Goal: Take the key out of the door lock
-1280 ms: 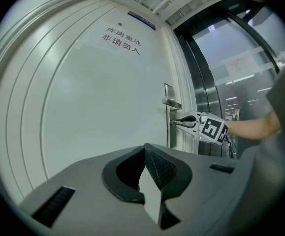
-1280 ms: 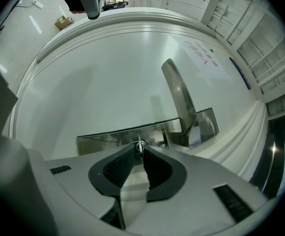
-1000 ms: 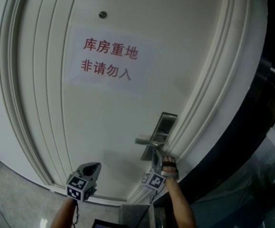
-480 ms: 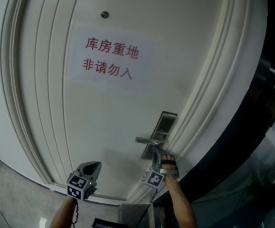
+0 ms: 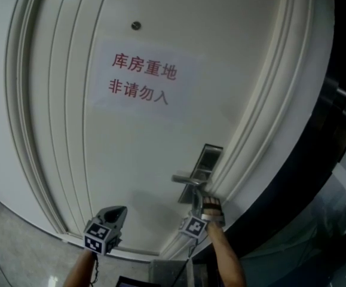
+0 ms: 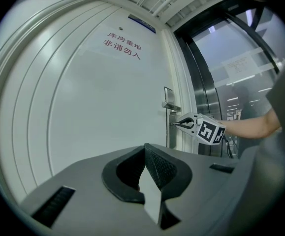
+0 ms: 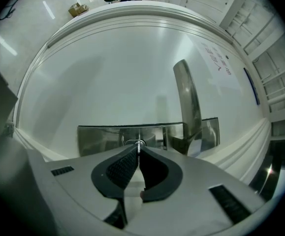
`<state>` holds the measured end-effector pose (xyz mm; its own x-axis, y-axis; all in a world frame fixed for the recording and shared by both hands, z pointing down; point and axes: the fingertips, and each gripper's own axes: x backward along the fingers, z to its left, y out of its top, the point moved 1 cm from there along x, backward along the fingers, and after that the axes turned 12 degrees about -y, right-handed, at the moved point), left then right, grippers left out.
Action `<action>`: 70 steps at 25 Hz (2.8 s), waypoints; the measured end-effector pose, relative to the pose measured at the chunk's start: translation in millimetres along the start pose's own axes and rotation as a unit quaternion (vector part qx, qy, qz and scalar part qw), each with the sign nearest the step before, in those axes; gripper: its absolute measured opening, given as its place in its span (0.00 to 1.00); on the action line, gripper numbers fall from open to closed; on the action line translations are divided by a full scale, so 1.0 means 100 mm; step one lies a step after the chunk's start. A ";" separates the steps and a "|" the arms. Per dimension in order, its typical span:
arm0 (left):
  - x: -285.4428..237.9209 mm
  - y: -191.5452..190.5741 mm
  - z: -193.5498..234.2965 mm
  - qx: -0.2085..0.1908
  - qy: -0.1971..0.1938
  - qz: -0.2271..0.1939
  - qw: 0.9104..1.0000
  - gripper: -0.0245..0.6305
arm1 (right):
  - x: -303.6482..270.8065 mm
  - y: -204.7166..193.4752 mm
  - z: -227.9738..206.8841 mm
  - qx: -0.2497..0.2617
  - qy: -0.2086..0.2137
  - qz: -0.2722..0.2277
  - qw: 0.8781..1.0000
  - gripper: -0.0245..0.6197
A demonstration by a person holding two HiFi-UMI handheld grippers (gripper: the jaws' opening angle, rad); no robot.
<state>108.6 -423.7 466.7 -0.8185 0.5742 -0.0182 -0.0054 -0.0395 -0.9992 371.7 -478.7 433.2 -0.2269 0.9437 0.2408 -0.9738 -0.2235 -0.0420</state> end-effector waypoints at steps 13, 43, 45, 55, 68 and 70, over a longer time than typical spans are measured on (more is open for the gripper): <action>0.04 0.02 -0.03 -0.002 0.000 -0.004 1.000 0.05 | 0.09 -0.02 0.01 -0.011 0.006 0.004 1.000 0.07; 0.12 0.03 -0.01 -0.004 -0.005 -0.002 1.000 0.05 | 0.16 -0.01 -0.03 -0.004 0.004 0.008 1.000 0.07; 0.13 0.03 -0.01 -0.004 -0.006 -0.002 1.000 0.05 | 0.17 -0.01 -0.01 -0.002 0.006 0.011 1.000 0.07; 0.28 0.06 -0.01 -0.006 -0.002 -0.007 1.000 0.05 | 0.30 0.00 -0.10 -0.011 -0.001 0.013 1.000 0.07; 0.40 0.07 -0.07 -0.008 -0.013 -0.008 1.000 0.05 | 0.93 0.09 -0.46 -0.139 -0.022 0.026 0.990 0.07; 0.41 0.07 -0.09 -0.010 -0.015 -0.009 1.000 0.05 | 1.04 0.11 -0.48 -0.180 -0.017 0.028 0.983 0.07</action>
<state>80.0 -392.7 458.5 -0.8356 0.5494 0.0002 -0.0088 -0.0131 -0.9999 337.1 -371.0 410.8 -0.2856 0.9223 0.2602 -0.9033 -0.1684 -0.3946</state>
